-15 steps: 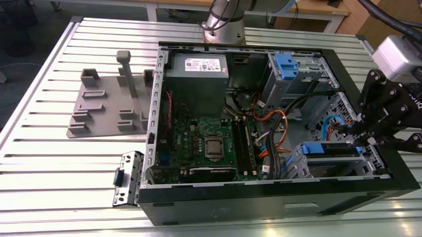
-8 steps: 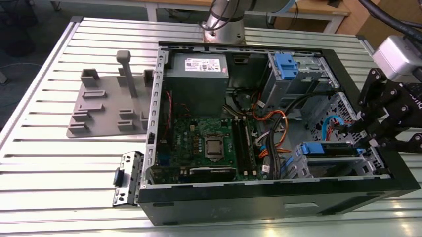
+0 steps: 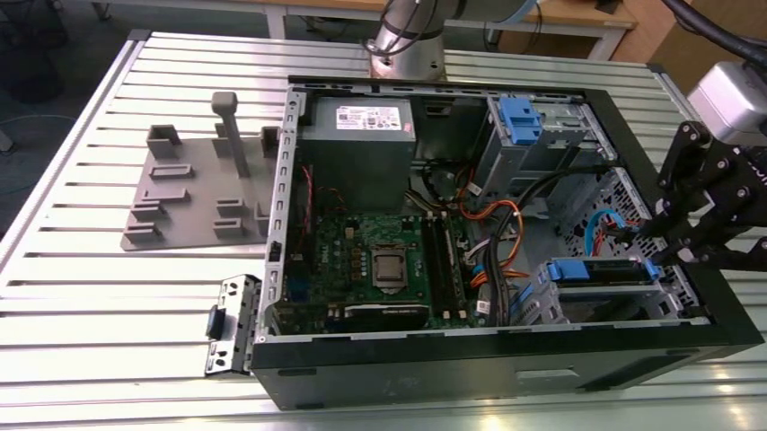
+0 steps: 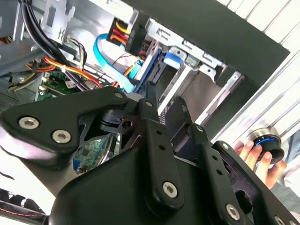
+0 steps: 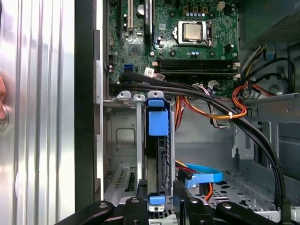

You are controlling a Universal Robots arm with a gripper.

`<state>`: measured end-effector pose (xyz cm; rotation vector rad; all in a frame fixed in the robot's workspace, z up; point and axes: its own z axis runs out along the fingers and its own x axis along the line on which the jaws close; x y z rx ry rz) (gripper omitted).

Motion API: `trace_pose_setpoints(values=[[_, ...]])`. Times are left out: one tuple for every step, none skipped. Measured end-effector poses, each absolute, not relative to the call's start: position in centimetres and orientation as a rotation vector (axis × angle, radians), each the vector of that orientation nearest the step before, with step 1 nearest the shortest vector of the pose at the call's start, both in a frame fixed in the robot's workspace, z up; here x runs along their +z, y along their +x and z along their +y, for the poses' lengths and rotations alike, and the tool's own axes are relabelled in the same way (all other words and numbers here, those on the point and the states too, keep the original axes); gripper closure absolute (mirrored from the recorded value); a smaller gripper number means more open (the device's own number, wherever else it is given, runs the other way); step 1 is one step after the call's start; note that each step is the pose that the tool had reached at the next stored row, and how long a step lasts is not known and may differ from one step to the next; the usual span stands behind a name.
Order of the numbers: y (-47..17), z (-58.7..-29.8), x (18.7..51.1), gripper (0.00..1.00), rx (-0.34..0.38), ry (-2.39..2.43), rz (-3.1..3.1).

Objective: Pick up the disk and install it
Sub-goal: 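Insert the first disk wire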

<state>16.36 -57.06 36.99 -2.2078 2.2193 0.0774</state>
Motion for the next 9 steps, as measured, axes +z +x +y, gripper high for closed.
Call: trace_pose_setpoints(values=[[16.5, -57.0, 37.0, 0.65, 0.078, -2.208, 2.220], [16.7, -56.9, 36.9, 0.65, 0.078, -2.208, 2.220], [16.9, -56.8, 36.9, 0.65, 0.078, -2.208, 2.220], [17.0, -56.8, 36.9, 0.65, 0.079, -2.208, 2.220], [17.2, -56.7, 36.8, 0.65, 0.079, -2.208, 2.220], [17.3, -56.7, 36.8, 0.65, 0.079, -2.209, 2.220], [17.5, -56.6, 36.8, 0.65, 0.079, -2.209, 2.220], [17.6, -56.6, 36.7, 0.65, 0.079, -2.209, 2.220], [17.7, -56.5, 36.7, 0.65, 0.080, -2.209, 2.221]])
